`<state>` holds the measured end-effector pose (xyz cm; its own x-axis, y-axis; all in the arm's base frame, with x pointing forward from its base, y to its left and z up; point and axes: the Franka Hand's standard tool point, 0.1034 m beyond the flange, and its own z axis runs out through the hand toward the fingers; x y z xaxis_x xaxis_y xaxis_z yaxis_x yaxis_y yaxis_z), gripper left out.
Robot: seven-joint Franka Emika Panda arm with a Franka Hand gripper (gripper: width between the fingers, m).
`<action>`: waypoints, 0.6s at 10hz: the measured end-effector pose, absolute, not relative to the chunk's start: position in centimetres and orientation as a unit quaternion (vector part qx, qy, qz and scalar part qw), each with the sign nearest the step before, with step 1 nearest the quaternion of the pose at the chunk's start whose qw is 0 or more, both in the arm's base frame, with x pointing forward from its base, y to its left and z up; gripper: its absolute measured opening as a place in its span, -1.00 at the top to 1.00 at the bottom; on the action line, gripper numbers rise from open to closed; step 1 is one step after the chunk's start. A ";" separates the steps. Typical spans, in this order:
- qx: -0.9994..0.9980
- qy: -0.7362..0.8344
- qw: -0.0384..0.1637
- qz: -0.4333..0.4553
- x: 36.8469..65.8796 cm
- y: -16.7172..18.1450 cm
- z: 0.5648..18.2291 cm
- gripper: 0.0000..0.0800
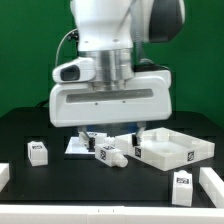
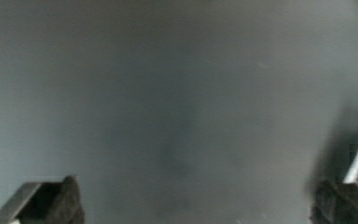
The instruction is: Assemble square table
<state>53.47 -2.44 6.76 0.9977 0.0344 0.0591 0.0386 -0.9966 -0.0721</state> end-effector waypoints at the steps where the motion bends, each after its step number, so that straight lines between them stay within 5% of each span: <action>1: -0.999 -0.016 0.038 -0.019 52.8 -2.4 6.5 -0.62; 6: -0.999 -0.008 0.040 -0.020 54.4 -0.9 6.9 -0.62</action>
Offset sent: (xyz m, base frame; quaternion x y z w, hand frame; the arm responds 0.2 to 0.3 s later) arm 0.0000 0.0000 0.0000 0.0000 0.0000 0.0000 1.0000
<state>54.38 -0.86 6.87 0.9991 0.0140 0.0411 0.0173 -0.9967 -0.0794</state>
